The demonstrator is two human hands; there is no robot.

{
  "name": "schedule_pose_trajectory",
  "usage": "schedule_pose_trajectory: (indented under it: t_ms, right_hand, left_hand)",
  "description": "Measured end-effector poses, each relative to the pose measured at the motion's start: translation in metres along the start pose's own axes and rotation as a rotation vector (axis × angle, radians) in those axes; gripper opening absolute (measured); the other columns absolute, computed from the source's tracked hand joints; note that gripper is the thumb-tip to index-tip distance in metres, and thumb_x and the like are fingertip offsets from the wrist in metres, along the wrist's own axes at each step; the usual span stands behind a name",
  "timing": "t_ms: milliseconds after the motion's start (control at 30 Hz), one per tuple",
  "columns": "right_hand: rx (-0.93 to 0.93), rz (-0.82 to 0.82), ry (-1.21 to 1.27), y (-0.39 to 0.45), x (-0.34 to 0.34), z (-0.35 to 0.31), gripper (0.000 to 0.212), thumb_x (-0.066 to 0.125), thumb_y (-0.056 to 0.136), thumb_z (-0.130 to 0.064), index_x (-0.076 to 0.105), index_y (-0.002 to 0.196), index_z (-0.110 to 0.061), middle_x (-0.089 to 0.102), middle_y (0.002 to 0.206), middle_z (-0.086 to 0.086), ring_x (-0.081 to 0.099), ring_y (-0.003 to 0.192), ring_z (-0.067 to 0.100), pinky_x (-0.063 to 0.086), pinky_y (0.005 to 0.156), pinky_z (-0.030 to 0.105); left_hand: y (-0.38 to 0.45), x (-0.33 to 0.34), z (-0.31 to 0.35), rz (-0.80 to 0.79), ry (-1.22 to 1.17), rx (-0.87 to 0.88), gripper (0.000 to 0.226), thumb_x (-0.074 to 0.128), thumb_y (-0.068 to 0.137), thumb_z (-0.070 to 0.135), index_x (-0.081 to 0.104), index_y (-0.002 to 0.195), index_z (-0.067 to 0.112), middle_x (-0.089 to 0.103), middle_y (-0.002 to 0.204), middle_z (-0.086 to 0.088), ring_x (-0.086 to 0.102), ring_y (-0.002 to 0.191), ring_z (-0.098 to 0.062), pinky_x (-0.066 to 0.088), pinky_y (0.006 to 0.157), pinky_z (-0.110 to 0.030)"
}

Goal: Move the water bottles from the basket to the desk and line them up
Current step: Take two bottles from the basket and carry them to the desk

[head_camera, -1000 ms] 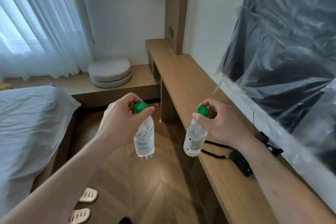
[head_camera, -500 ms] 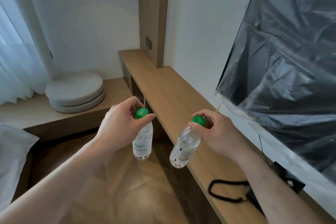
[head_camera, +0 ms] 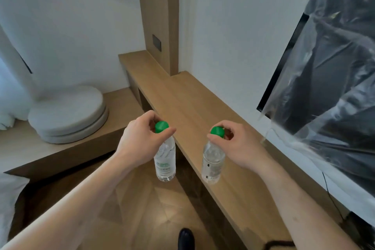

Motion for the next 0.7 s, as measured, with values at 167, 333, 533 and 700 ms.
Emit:
schedule_pose_trajectory:
  t_ms: [167,333,533,700]
  right_hand:
    - [-0.044,-0.067,0.005,0.093,0.025,-0.010,0.016,0.071,0.093,-0.053,0.069,0.093,-0.037,0.070,0.086,-0.006,0.066,0.083,0.019,0.060,0.073,0.047]
    - [-0.067,-0.110,-0.012,0.164,0.042,-0.024,0.015,0.066,0.096,-0.055,0.065,0.100,-0.041,0.069,0.092,-0.013,0.067,0.085,0.016,0.064,0.073,0.044]
    - [-0.011,-0.093,-0.013,0.238,0.065,-0.026,0.014,0.066,0.096,-0.056,0.067,0.099,-0.042,0.071,0.093,-0.010,0.069,0.082,0.020,0.064,0.069,0.045]
    - [0.093,-0.061,-0.054,0.295,0.096,-0.026,0.011,0.068,0.097,-0.051,0.068,0.099,-0.040,0.069,0.089,-0.015,0.063,0.080,0.008,0.051,0.067,0.023]
  left_hand:
    - [0.063,-0.001,-0.031,0.041,0.059,-0.057,0.033,0.079,0.085,0.056,0.058,0.092,0.032,0.066,0.081,0.011,0.061,0.071,-0.009,0.043,0.057,-0.025]
    - [0.126,-0.018,-0.060,0.075,0.043,-0.094,0.032,0.079,0.087,0.052,0.058,0.098,0.031,0.065,0.082,0.012,0.060,0.069,-0.008,0.039,0.056,-0.019]
    - [0.218,-0.027,-0.094,0.041,0.042,-0.068,0.032,0.078,0.088,0.053,0.059,0.100,0.031,0.065,0.081,0.011,0.060,0.067,-0.010,0.041,0.057,-0.018]
    - [0.293,-0.035,-0.135,-0.034,0.040,-0.016,0.029,0.078,0.088,0.052,0.056,0.096,0.035,0.066,0.083,0.012,0.062,0.071,-0.011,0.050,0.060,-0.024]
Point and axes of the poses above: each hand's wrist, its own y-axis towards the middle knuckle, its own x-axis out of the palm, z = x × y, the point moved 9 cm from there along y, towards the middle knuckle
